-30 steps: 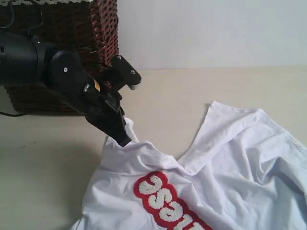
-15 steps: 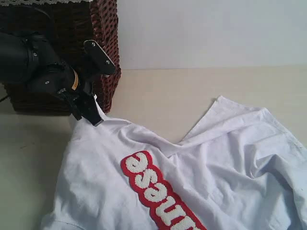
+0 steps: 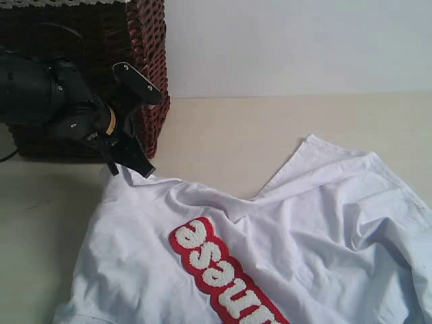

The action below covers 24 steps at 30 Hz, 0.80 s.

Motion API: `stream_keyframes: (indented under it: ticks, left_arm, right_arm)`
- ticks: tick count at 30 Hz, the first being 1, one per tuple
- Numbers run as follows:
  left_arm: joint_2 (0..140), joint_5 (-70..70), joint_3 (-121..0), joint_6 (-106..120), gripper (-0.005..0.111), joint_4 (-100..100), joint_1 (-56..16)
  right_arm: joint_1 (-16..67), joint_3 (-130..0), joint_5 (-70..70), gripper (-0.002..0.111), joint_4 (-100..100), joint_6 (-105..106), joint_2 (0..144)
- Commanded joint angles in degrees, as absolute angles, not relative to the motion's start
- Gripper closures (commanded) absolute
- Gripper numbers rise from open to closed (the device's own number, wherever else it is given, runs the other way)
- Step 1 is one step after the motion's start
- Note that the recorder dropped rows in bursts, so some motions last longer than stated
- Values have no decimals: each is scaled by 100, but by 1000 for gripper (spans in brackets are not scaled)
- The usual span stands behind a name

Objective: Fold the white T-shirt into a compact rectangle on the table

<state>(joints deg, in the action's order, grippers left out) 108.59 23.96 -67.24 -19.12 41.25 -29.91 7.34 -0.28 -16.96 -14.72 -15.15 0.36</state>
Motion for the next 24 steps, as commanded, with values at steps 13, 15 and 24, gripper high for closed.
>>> stream_keyframes:
  ticks: [13,15,24]
  left_arm:
    - [10850,1847,-6729,-1863,54,4323,-2980]
    - [10850,1964,-6729,-2003,29,4282,-2980]
    - [10596,2763,-6729,-2273,2,3761,-2980]
  right_arm:
    - [716,0,-1633,108,-1499,-1515,0]
    - [716,0,-1633,108,-1499,-1515,0]
    - [716,0,-1633,108,-1499,-1515,0]
